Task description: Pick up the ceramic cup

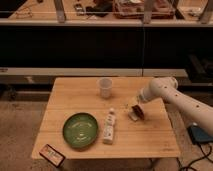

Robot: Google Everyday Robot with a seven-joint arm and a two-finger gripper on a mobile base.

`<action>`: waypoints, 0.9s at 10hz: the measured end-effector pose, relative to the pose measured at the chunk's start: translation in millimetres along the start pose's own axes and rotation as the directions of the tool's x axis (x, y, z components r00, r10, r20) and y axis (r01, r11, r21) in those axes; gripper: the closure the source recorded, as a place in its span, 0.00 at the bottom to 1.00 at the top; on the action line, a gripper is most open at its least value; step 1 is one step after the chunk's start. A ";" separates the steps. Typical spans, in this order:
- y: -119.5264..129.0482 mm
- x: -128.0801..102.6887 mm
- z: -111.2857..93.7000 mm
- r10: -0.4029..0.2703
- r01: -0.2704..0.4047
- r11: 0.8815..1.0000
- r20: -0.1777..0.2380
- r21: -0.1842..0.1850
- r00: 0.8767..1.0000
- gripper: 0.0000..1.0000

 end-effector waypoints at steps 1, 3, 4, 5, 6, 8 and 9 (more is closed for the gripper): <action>0.0 0.0 0.0 0.000 0.000 1.000 0.000 0.000 1.000 0.20; 0.0 0.0 0.0 0.000 0.000 1.000 0.000 0.000 1.000 0.20; 0.0 0.0 0.0 0.000 0.000 1.000 0.000 0.000 1.000 0.20; 0.0 0.0 0.0 0.000 0.000 1.000 0.000 0.000 1.000 0.20; 0.2 0.4 -0.1 0.000 0.000 1.000 0.000 0.000 1.000 0.20; 2.5 8.2 0.5 0.001 -0.001 1.000 0.004 -0.002 1.000 0.20; 2.2 21.0 2.3 0.004 -0.004 1.000 0.008 0.001 1.000 0.20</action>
